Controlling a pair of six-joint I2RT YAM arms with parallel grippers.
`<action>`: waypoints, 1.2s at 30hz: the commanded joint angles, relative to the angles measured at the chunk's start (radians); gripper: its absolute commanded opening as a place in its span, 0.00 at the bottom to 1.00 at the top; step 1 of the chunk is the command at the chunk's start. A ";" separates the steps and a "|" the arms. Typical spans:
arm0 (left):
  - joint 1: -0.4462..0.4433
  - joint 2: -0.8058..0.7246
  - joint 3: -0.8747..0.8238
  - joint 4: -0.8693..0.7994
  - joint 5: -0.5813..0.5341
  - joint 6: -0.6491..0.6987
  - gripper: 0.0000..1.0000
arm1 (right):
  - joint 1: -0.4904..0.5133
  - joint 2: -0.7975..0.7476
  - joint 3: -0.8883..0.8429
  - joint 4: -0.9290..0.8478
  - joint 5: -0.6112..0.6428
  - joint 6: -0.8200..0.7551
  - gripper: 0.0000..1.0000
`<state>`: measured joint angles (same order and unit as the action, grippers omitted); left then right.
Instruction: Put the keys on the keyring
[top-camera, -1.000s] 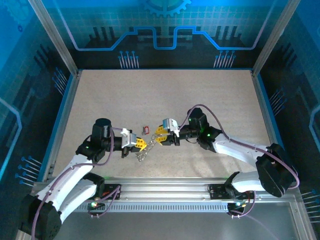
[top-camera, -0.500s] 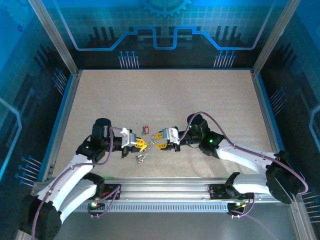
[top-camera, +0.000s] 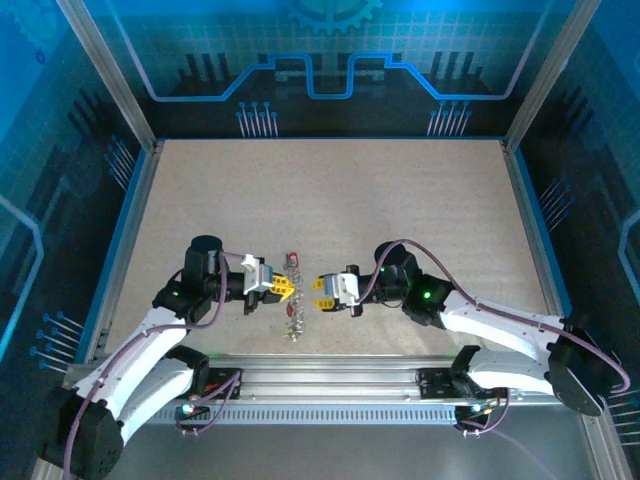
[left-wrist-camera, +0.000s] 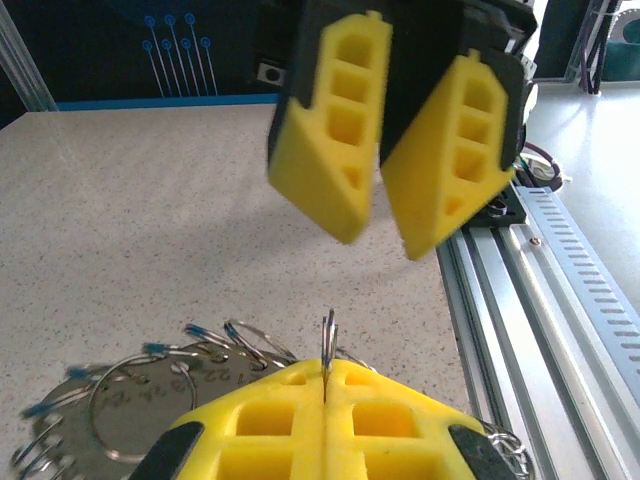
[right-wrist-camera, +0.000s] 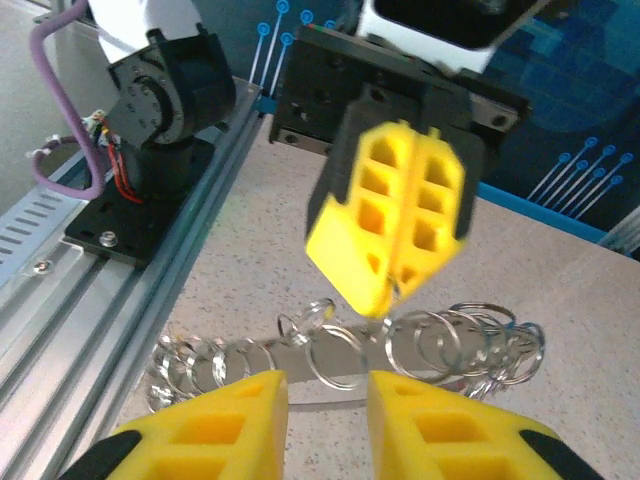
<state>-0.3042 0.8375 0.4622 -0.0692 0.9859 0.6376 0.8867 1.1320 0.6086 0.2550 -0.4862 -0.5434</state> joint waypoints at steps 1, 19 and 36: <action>-0.010 -0.002 0.023 0.038 0.047 -0.003 0.00 | 0.028 -0.003 0.022 0.000 0.035 -0.035 0.28; -0.012 -0.002 0.024 0.033 0.053 0.019 0.00 | 0.033 0.119 0.086 0.077 0.034 0.012 0.27; -0.016 -0.014 0.015 0.043 0.050 0.014 0.00 | 0.051 0.181 0.111 0.076 0.081 0.017 0.02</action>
<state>-0.3069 0.8387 0.4618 -0.0658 0.9844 0.6346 0.9230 1.3094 0.6922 0.3218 -0.4255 -0.5190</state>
